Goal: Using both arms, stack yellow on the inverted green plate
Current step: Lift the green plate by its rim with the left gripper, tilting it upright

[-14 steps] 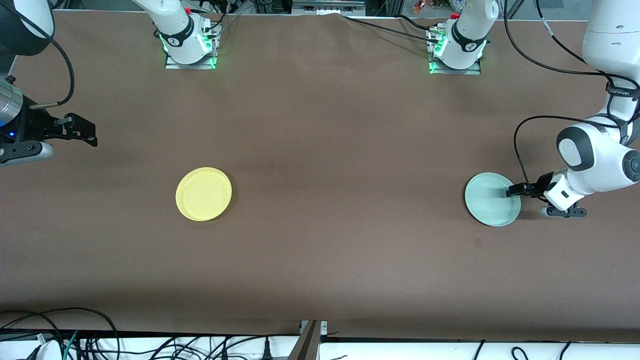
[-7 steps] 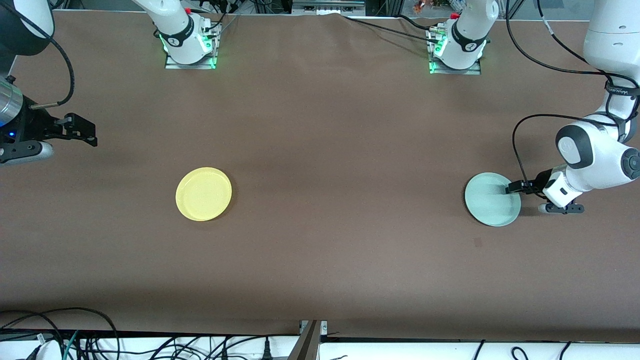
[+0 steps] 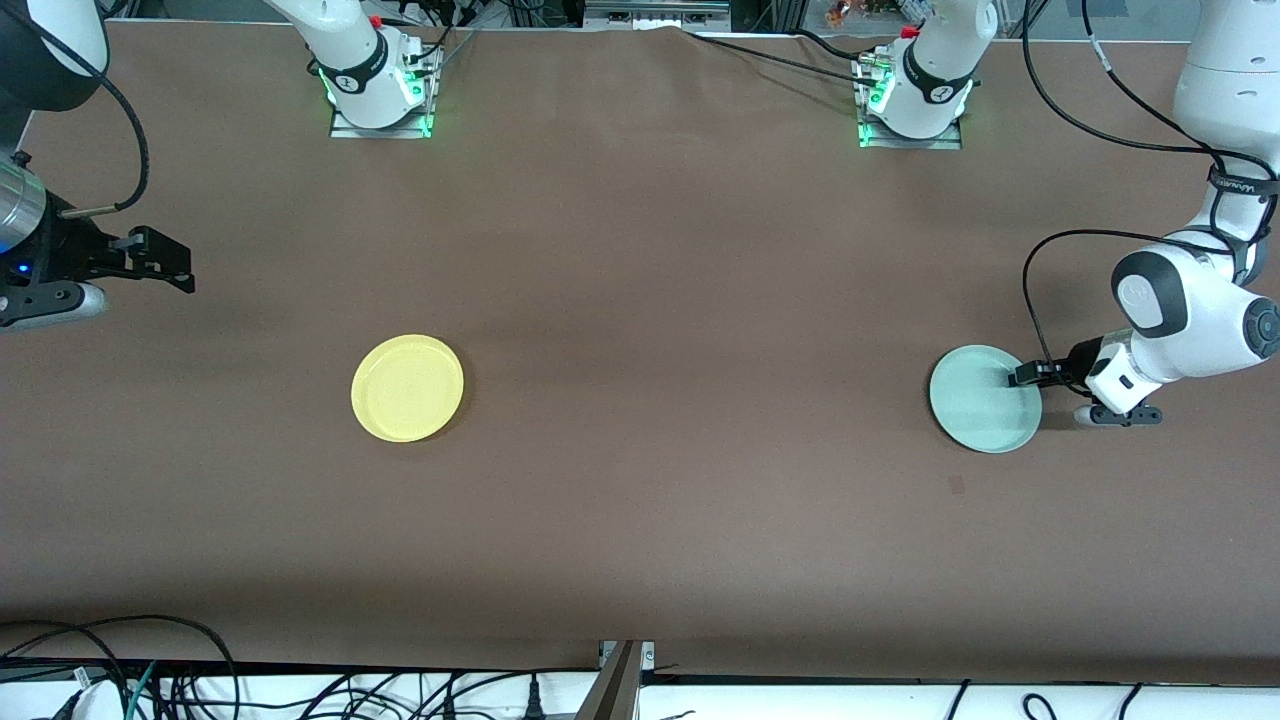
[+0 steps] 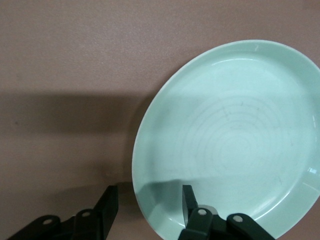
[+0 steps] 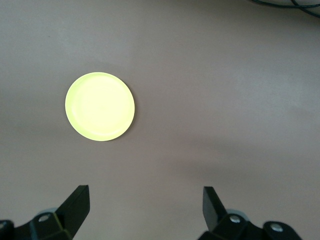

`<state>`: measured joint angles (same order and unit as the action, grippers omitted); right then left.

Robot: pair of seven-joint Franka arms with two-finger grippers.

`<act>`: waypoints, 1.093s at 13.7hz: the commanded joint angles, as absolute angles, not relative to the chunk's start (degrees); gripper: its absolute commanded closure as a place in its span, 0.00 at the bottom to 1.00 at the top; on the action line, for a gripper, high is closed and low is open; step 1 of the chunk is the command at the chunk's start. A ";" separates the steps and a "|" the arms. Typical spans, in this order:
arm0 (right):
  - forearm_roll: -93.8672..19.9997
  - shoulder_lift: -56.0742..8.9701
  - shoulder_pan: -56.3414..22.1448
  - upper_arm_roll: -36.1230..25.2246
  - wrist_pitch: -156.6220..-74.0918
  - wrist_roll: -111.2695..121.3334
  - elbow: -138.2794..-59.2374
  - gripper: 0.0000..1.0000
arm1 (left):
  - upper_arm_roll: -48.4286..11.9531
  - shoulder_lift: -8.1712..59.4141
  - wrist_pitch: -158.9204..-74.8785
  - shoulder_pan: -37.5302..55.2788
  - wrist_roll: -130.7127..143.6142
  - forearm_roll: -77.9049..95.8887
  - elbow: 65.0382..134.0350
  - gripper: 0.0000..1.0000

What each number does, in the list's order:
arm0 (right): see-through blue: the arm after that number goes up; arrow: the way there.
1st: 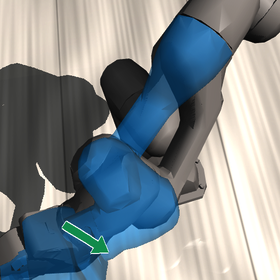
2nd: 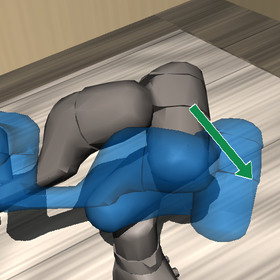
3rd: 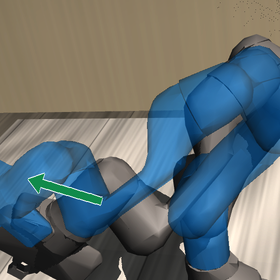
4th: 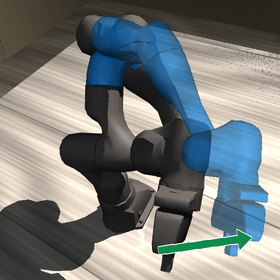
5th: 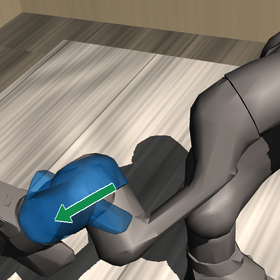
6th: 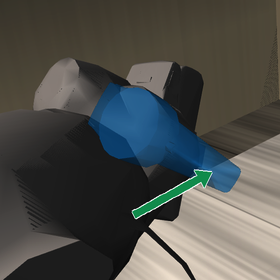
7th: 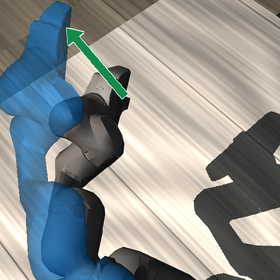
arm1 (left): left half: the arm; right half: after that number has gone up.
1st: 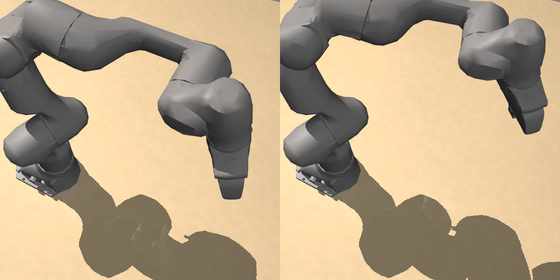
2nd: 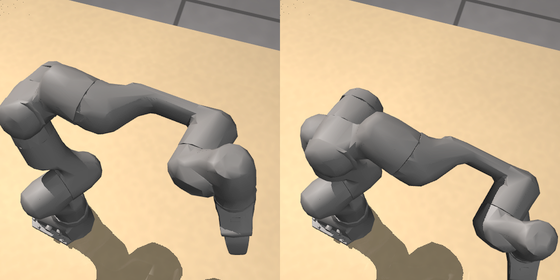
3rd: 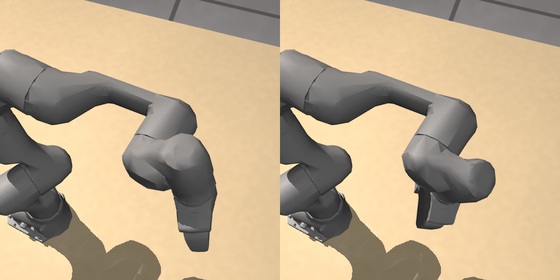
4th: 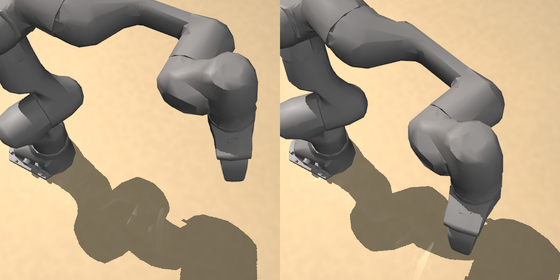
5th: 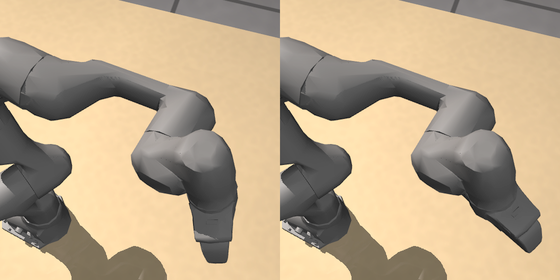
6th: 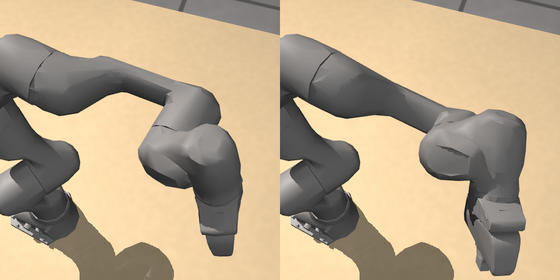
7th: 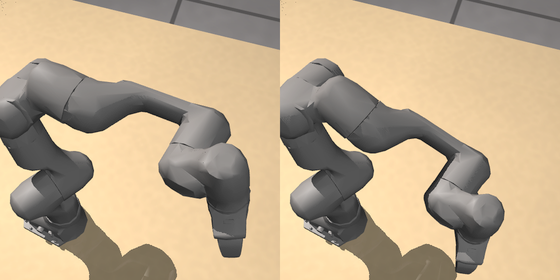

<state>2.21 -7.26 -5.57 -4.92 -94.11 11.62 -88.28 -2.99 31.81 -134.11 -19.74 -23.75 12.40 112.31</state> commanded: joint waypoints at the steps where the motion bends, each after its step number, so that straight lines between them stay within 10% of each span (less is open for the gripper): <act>1: 1.41 -7.12 -5.80 -5.19 -93.87 12.13 -87.63 0.00 | -3.69 31.55 -134.56 -21.88 -27.94 15.11 112.59 0.41; 7: 1.41 -7.12 -5.80 -5.19 -93.78 12.13 -87.63 0.00 | -4.39 31.03 -134.03 -21.88 -28.92 17.66 112.76 0.97; 15: 0.62 -7.12 -5.80 -5.36 -93.69 12.13 -87.63 0.00 | -10.63 26.20 -129.91 -19.18 -22.87 12.51 106.71 1.00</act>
<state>1.72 -7.26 -5.57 -4.94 -94.11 11.62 -88.28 -8.97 28.71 -132.67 -21.03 -26.10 15.48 109.09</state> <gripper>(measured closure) 0.000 0.974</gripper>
